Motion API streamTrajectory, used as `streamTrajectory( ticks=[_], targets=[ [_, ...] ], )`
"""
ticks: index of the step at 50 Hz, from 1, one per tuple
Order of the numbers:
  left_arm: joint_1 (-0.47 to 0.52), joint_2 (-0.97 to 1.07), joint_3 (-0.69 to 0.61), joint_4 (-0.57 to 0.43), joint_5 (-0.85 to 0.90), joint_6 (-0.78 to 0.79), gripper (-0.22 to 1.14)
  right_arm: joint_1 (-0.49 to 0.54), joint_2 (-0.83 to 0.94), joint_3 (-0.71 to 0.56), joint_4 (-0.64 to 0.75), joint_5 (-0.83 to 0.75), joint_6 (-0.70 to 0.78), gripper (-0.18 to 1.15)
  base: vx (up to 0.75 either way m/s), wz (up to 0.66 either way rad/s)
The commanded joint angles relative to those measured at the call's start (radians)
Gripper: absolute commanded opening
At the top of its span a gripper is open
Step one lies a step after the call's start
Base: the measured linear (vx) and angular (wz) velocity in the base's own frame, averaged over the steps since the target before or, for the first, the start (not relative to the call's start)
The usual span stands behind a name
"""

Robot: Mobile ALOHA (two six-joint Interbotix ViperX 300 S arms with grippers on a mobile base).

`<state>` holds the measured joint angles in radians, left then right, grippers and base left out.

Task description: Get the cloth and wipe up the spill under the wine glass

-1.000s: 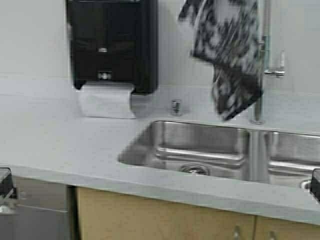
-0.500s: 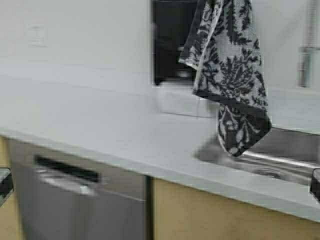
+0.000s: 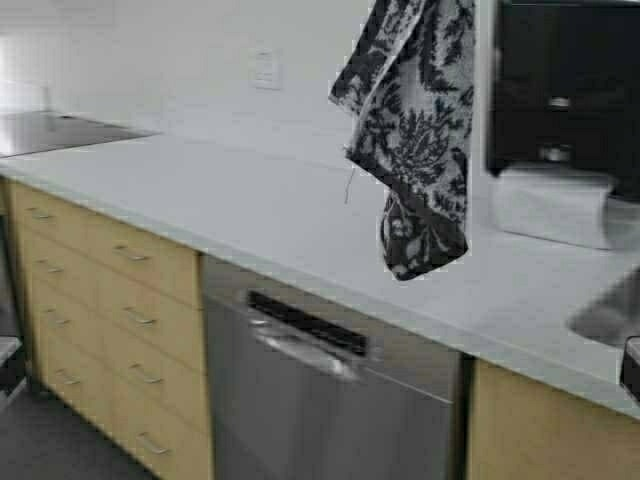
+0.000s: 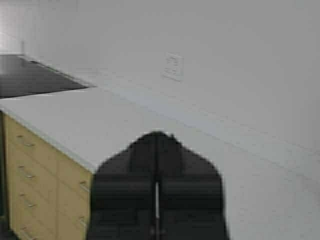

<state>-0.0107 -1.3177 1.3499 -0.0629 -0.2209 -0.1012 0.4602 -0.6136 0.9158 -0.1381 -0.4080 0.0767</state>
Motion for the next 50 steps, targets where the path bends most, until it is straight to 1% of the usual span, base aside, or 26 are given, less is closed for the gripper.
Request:
streamTrajectory(
  ticks=[1, 13, 19, 35, 42, 50],
  targets=[
    [0.002, 0.017, -0.009, 0.000, -0.003, -0.002, 0.02, 0.000, -0.005, -0.034, 0.003, -0.018, -0.003, 0.05, -0.04, 0.40],
    [0.002, 0.006, -0.009, -0.003, -0.009, -0.031, 0.02, 0.000, -0.009, -0.023, 0.002, -0.018, -0.006, 0.05, -0.02, 0.40],
    [0.002, 0.000, 0.008, 0.000, -0.009, -0.032, 0.02, -0.002, -0.008, 0.006, 0.003, -0.018, -0.014, 0.05, -0.02, 0.49],
    [0.002, 0.002, -0.015, 0.003, 0.031, 0.032, 0.02, -0.008, 0.009, 0.005, 0.003, -0.020, -0.015, 0.05, -0.02, 0.49],
    [0.002, 0.002, -0.021, 0.003, 0.035, 0.032, 0.02, -0.032, 0.018, 0.002, 0.003, -0.018, -0.014, 0.05, -0.01, 0.49],
    [0.002, -0.005, -0.025, 0.003, 0.038, 0.032, 0.02, -0.034, 0.017, 0.002, 0.003, -0.020, -0.009, 0.05, 0.01, 0.54]
  ],
)
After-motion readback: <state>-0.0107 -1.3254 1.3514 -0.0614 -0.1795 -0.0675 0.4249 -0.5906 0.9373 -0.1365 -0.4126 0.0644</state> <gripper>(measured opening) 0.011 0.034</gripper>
